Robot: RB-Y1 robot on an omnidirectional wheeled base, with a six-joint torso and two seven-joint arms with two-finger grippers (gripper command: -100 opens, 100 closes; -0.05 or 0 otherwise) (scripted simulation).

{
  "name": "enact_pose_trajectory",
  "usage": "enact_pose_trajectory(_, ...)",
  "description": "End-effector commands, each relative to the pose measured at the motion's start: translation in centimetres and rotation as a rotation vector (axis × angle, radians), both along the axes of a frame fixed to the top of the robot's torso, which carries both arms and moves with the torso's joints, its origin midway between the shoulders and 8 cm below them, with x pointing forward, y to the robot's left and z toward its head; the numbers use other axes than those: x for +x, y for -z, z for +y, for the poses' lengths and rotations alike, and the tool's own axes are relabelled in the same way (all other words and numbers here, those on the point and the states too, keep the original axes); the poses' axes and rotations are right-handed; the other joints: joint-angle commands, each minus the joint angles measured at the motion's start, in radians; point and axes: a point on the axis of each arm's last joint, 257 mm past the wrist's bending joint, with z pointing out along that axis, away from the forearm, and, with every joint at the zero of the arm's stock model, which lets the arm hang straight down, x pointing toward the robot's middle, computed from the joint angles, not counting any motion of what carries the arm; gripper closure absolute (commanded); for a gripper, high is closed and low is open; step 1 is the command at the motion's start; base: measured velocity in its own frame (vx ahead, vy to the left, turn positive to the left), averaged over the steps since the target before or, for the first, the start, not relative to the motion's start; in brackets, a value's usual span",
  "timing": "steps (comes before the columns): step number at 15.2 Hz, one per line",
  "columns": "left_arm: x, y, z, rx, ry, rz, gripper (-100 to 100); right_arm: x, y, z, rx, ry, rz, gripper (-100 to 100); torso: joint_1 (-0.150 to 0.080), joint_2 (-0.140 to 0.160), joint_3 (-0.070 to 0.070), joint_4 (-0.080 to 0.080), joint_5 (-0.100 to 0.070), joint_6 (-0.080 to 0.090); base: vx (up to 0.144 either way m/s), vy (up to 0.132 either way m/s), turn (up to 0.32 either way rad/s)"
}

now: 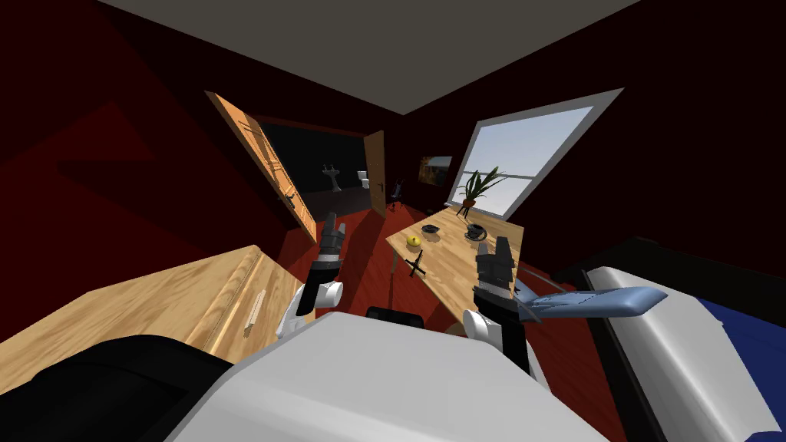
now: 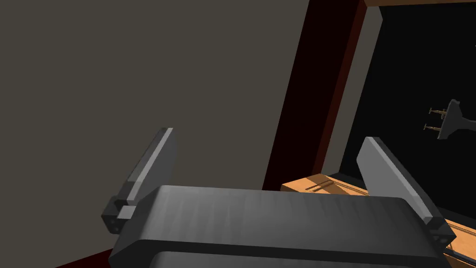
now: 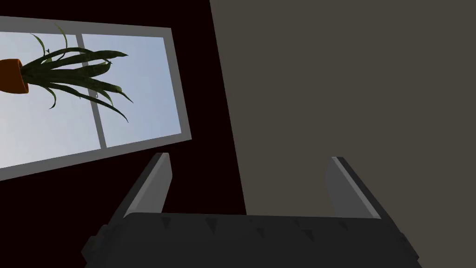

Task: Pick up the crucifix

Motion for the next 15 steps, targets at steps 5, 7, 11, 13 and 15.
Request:
enact_pose_trajectory(5,0.0,0.0,0.0,0.000,0.000,0.000,0,1.1,1.4,1.4,-0.119,-0.059,0.055,-100,0.001,-0.001,-0.001,0.000,0.000,0.000,0.011,0.020,0.041)
enact_pose_trajectory(7,0.0,0.0,0.0,0.000,0.000,0.000,0,1.5,2.2,1.9,-0.156,-0.077,0.078,-100,0.002,-0.001,-0.001,0.000,0.000,0.000,0.023,0.035,0.059)
enact_pose_trajectory(11,0.0,0.0,0.0,0.000,0.000,0.000,0,2.4,4.4,2.9,-0.240,-0.113,0.132,-100,0.003,-0.002,-0.001,0.000,0.001,0.000,0.024,0.043,0.074)
enact_pose_trajectory(13,0.0,0.0,0.0,0.000,0.000,0.000,0,2.8,5.7,3.3,-0.283,-0.131,0.163,-100,0.003,-0.002,-0.001,0.000,0.001,0.000,0.030,0.051,0.088)
enact_pose_trajectory(15,0.0,0.0,0.0,0.000,0.000,0.000,0,3.2,7.2,3.8,-0.330,-0.149,0.197,-100,0.004,-0.003,-0.002,-0.001,0.001,0.000,0.031,0.056,0.103)
